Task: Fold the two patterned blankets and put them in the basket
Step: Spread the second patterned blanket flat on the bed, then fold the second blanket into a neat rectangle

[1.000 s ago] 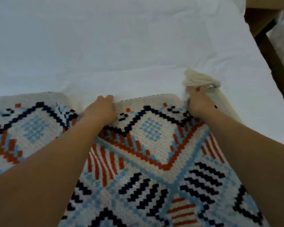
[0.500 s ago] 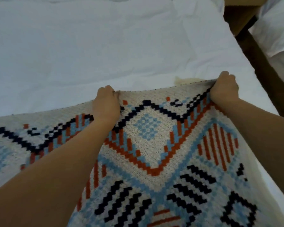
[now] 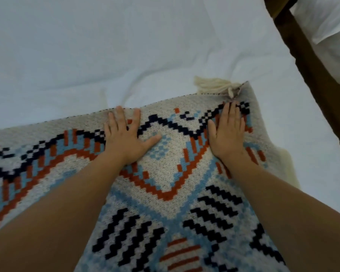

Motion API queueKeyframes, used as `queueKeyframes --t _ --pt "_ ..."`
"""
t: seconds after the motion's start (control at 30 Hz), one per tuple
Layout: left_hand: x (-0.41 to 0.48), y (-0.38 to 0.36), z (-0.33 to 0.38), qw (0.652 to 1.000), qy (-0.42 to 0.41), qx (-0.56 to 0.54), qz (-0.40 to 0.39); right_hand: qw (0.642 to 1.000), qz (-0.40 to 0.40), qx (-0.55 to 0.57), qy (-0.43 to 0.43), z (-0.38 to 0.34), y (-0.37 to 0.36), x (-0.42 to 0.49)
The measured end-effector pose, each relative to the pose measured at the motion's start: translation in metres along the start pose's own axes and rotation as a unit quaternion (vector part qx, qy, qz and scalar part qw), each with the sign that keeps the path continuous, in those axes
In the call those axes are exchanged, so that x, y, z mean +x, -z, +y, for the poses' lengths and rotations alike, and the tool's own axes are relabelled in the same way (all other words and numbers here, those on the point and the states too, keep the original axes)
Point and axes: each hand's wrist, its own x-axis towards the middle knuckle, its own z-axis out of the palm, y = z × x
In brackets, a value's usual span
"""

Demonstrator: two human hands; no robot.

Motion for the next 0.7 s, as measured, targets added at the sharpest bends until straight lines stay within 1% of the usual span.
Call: queueKeyframes --t 0.17,0.3,0.37,0.53,0.6,0.7 --pt "-0.067 -0.023 0.012 0.999 0.002 -0.025 0.048 0.999 -0.037 -0.002 -0.002 0.008 0.002 -0.051" --pt "-0.138 -0.046 0.026 0.996 0.005 -0.067 0.062 0.998 -0.063 0.001 0.007 0.015 0.007 -0.108" --pt "-0.173 -0.058 0.03 0.996 -0.002 -0.073 0.043 0.997 -0.075 0.011 -0.001 0.02 0.008 -0.144" --pt "-0.269 -0.093 0.05 0.998 -0.04 -0.02 -0.039 0.994 -0.11 0.016 -0.022 0.041 0.009 -0.242" --pt "-0.305 -0.108 0.06 0.995 -0.064 -0.01 -0.069 0.992 -0.121 0.005 -0.04 0.05 0.01 -0.283" --pt "-0.355 -0.133 0.064 0.989 -0.12 0.022 -0.089 0.991 -0.119 -0.016 -0.061 0.067 0.01 -0.346"
